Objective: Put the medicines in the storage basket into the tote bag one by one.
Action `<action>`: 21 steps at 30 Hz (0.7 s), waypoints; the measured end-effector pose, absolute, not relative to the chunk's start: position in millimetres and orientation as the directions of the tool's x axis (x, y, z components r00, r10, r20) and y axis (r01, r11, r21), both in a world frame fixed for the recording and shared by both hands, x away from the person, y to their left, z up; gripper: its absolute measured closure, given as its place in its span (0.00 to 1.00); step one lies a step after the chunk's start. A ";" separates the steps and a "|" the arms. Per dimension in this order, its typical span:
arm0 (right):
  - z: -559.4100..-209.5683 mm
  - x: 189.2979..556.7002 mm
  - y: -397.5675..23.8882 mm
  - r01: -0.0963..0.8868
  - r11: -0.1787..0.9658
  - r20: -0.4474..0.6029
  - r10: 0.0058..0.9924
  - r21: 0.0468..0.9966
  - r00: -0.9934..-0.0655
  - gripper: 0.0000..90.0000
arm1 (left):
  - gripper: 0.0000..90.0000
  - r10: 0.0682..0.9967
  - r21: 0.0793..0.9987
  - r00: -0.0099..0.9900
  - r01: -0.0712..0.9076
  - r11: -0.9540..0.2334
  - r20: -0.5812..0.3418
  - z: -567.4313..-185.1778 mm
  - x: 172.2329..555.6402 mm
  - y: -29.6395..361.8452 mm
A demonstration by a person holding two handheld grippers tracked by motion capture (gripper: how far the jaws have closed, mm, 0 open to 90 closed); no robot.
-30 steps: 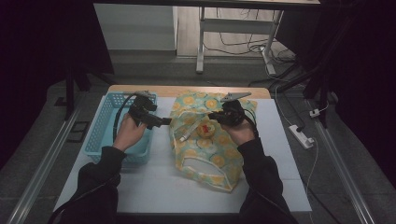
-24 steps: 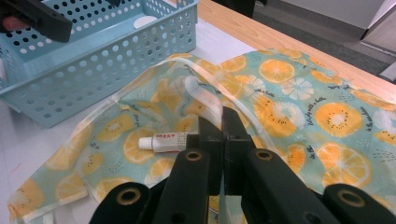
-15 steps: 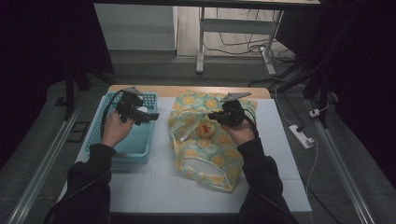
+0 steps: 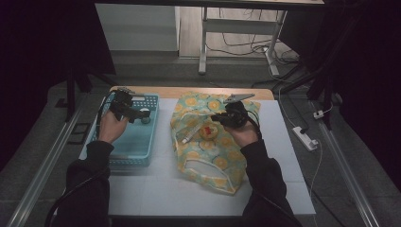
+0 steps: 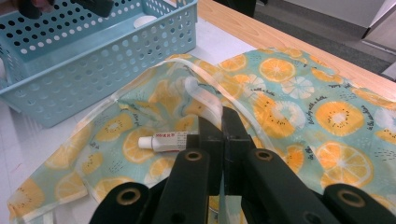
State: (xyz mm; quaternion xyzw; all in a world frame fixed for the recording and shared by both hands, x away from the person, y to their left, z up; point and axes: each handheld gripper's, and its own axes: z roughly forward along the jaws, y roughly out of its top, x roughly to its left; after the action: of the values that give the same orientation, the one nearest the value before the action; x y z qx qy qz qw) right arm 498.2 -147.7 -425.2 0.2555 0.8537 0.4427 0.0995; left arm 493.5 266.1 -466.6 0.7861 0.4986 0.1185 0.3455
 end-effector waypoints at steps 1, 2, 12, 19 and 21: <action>-425.2 498.3 -147.8 0.348 0.478 0.056 0.524 0.807 -0.850 0.99 | 0.00 0.868 0.655 0.469 0.708 -0.262 -0.161 -469.5 495.7 266.3; -425.2 498.3 -147.8 0.349 0.478 0.057 0.525 0.806 -0.849 0.99 | 0.00 0.870 0.652 0.467 0.710 -0.264 -0.157 -471.4 497.3 266.3; -425.2 498.2 -147.8 0.347 0.478 0.056 0.524 0.807 -0.850 0.99 | 0.00 0.885 0.603 0.447 0.744 -0.289 -0.128 -491.4 513.2 259.9; -424.7 498.0 -148.0 0.347 0.477 0.055 0.524 0.808 -0.850 0.99 | 0.01 0.887 0.576 0.446 0.758 -0.305 -0.117 -495.1 521.6 256.1; -424.4 497.9 -148.3 0.344 0.478 0.053 0.523 0.808 -0.851 0.99 | 0.04 0.892 0.566 0.444 0.758 -0.323 -0.086 -496.0 522.3 255.0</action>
State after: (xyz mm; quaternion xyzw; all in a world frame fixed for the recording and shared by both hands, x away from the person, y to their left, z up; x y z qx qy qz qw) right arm 497.9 -148.3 -424.4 0.2539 0.8536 0.4434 0.1009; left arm 522.3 255.0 -496.0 0.8042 0.5130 0.1218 0.2744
